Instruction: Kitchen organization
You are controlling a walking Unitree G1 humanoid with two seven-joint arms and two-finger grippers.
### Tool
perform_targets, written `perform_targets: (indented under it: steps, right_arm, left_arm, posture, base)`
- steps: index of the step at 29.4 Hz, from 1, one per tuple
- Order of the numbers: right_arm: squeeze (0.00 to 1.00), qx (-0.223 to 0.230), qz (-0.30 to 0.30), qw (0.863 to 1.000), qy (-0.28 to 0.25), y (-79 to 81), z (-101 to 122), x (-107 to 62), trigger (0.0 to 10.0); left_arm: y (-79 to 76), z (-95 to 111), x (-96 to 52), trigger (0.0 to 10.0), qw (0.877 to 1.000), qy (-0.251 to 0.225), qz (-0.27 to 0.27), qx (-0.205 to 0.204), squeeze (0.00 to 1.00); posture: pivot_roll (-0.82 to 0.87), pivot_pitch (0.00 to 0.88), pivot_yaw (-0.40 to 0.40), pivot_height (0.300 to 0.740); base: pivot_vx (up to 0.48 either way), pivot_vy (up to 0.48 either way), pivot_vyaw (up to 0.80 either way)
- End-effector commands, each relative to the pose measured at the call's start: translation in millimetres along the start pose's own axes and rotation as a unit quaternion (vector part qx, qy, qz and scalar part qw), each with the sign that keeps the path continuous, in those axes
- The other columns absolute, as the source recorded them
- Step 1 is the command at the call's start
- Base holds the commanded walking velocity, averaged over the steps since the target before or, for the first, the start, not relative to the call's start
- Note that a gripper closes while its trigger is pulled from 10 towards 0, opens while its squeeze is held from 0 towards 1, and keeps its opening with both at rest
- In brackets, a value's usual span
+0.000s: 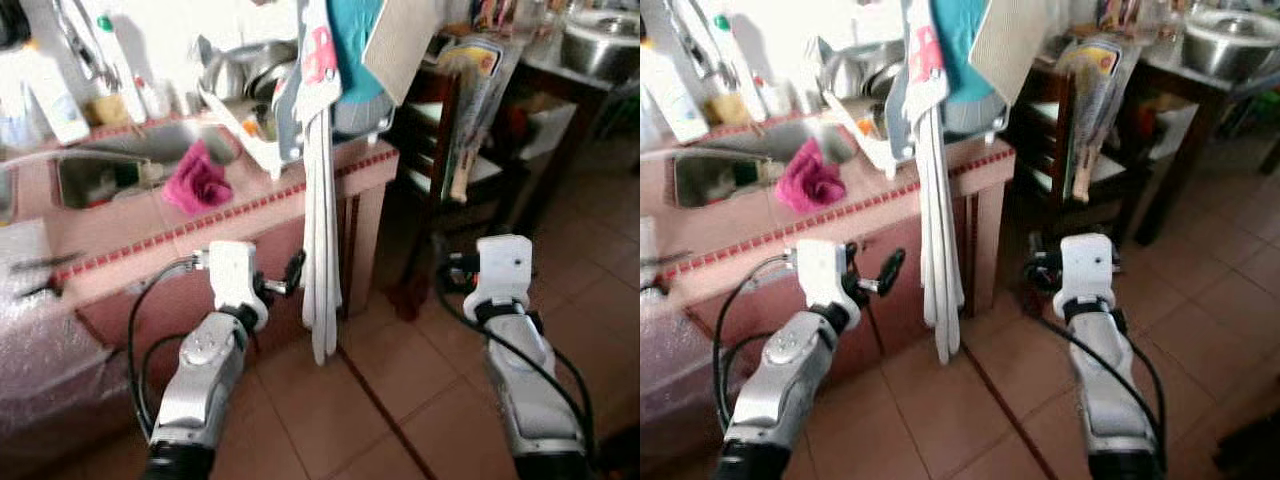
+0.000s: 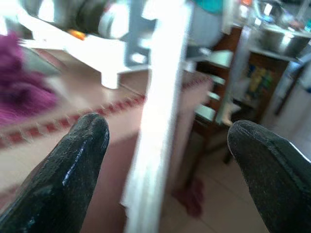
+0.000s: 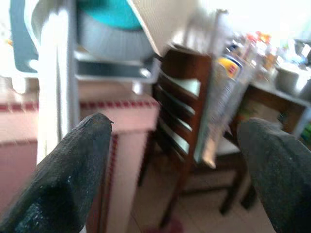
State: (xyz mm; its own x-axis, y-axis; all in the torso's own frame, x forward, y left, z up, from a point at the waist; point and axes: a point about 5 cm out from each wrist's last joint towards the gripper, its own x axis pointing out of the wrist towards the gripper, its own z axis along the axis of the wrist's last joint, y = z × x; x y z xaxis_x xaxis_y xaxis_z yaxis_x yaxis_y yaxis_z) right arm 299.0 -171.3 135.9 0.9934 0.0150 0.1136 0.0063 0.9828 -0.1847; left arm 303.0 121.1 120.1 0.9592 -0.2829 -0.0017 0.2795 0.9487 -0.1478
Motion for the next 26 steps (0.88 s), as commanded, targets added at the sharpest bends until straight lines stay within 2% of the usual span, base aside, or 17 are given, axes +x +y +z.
perform_targets:
  steps: [1,7,9,10,11,13,16,18,19,21,22,23,24,26]
  right_arm:
    - [0.0,0.007,0.012,1.0,-0.012,9.5,6.3,2.1,10.0]
    - [0.0,0.007,0.013,1.0,-0.007,9.0,3.0,1.4,10.0]
    - [0.0,0.01,0.014,1.0,0.004,8.7,-2.1,1.6,10.0]
    - [0.0,0.01,0.014,1.0,0.004,8.7,-2.1,1.6,10.0]
    - [0.0,0.015,0.013,1.0,0.016,8.3,-7.5,1.7,10.0]
    - [0.0,0.023,0.011,0.999,0.03,7.6,-13.9,1.8,10.0]
    - [0.0,0.027,0.011,0.998,0.062,5.8,-31.0,1.9,10.0]
    - [0.0,0.004,0.02,0.997,0.074,7.1,-43.1,0.5,10.0]
    - [0.0,-0.018,0.029,0.995,0.098,8.2,-59.1,-0.7,10.0]
    - [0.0,-0.021,0.031,0.994,0.107,8.3,-64.1,-1.1,10.0]
    - [0.0,-0.026,0.028,0.991,0.132,6.4,-76.5,-1.9,10.0]
    - [0.0,-0.026,0.028,0.991,0.132,6.4,-76.5,-1.9,10.0]
    - [0.0,-0.013,0.024,0.985,0.169,4.4,-90.8,-3.7,10.0]
    - [0.0,-0.001,0.02,0.98,0.2,3.6,-101.8,-6.5,10.0]
  left_arm:
    - [10.5,-1.5,-3.8,10.0,1.0,0.008,0.015,0.005,0.0]
    - [8.6,-5.7,-4.0,10.0,1.0,0.018,0.004,-0.004,0.0]
    - [12.7,-17.3,-2.3,10.0,0.999,0.05,0.012,0.014,0.0]
    - [12.7,-17.3,-2.3,10.0,0.999,0.05,0.012,0.014,0.0]
    - [18.4,-28.8,-2.3,10.0,0.996,0.078,0.022,0.031,0.0]
    - [25.7,-40.6,-2.1,10.0,0.993,0.105,0.038,0.048,0.0]
    - [35.0,-60.4,-1.2,10.0,0.986,0.149,0.052,0.057,0.0]
    - [40.0,-71.1,-1.8,10.0,0.979,0.176,0.061,0.077,0.0]
    - [46.7,-81.4,-4.1,10.0,0.972,0.203,0.075,0.093,0.0]
    - [48.8,-84.5,-5.1,10.0,0.969,0.212,0.08,0.099,0.0]
    - [54.1,-94.3,-9.2,10.0,0.958,0.245,0.092,0.117,0.0]
    - [54.1,-94.3,-9.2,10.0,0.958,0.245,0.092,0.117,0.0]
    - [60.6,-104.1,-14.6,10.0,0.944,0.278,0.11,0.138,0.0]
    - [62.9,-111.1,-19.4,10.0,0.935,0.3,0.111,0.154,0.0]
  posture:
    - [0.04,0.0,0.017,0.74]
    - [0.04,0.0,0.015,0.74]
    - [0.05,0.0,0.01,0.74]
    - [0.05,0.0,0.01,0.74]
    - [0.04,0.0,0.01,0.74]
    - [0.04,0.0,0.008,0.74]
    - [0.04,0.0,0.01,0.74]
    - [0.03,0.0,0.013,0.74]
    - [0.02,0.0,0.016,0.74]
    - [0.02,0.0,0.016,0.74]
    - [0.03,0.0,0.014,0.74]
    - [0.03,0.0,0.014,0.74]
    - [0.03,0.0,0.013,0.74]
    - [0.03,0.0,0.013,0.74]
  base:
    - [0.368,0.0,0.0]
    - [0.334,0.0,0.0]
    - [0.0,0.0,0.0]
    - [0.0,0.0,0.0]
    - [0.0,0.0,0.0]
    - [0.0,0.0,0.0]
    - [0.0,0.0,0.0]
    - [0.0,0.0,0.0]
    - [0.0,0.0,0.0]
    - [0.0,0.0,0.0]
    - [0.0,0.0,0.0]
    - [0.0,0.0,0.0]
    - [0.0,0.0,0.0]
    - [0.0,0.0,0.0]
